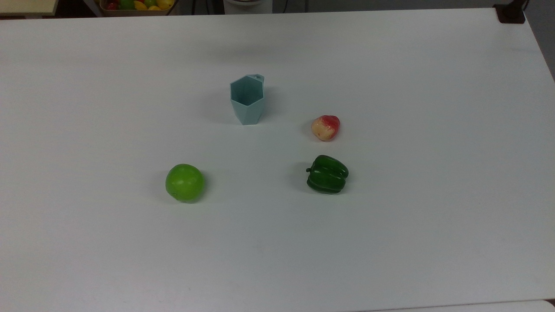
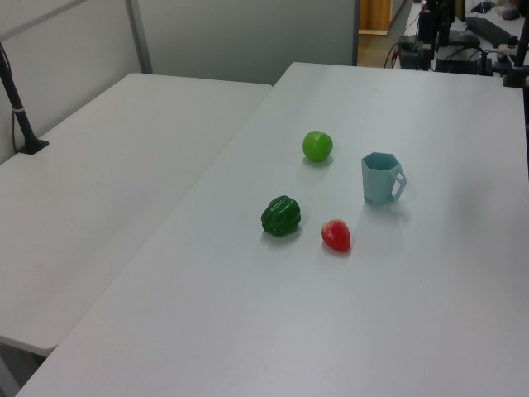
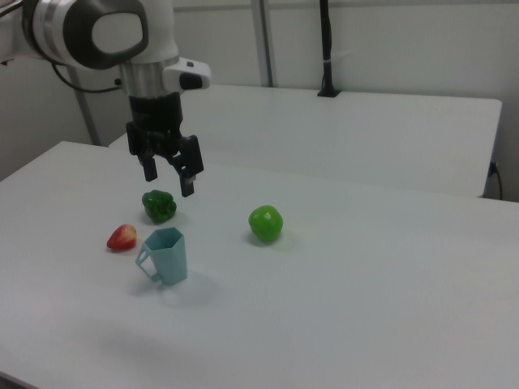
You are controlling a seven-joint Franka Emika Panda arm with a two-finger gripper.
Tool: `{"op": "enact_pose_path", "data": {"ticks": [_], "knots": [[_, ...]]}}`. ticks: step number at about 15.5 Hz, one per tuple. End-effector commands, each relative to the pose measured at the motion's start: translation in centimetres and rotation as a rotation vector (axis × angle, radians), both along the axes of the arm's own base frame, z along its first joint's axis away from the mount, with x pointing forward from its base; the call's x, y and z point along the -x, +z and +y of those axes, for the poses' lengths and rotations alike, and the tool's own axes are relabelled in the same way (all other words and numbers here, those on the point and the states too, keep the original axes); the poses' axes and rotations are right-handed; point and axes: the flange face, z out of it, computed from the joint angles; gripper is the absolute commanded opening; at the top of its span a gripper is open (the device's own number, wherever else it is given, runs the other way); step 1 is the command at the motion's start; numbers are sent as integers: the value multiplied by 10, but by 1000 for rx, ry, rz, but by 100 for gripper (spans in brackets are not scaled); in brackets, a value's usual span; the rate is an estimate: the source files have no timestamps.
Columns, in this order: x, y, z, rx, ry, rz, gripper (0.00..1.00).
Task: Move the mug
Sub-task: 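Move the open gripper toward the light-blue mug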
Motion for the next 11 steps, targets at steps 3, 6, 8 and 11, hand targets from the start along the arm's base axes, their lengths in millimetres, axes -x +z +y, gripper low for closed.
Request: {"op": "enact_pose_path", "data": {"ticks": [3, 6, 8, 11], "knots": [[56, -52, 48, -13, -27, -58, 100], [47, -80, 82, 10, -104, -86, 100], [44, -101, 98, 12, -123, -102, 100], [33, -133, 121, 19, -160, -65, 100]]}}
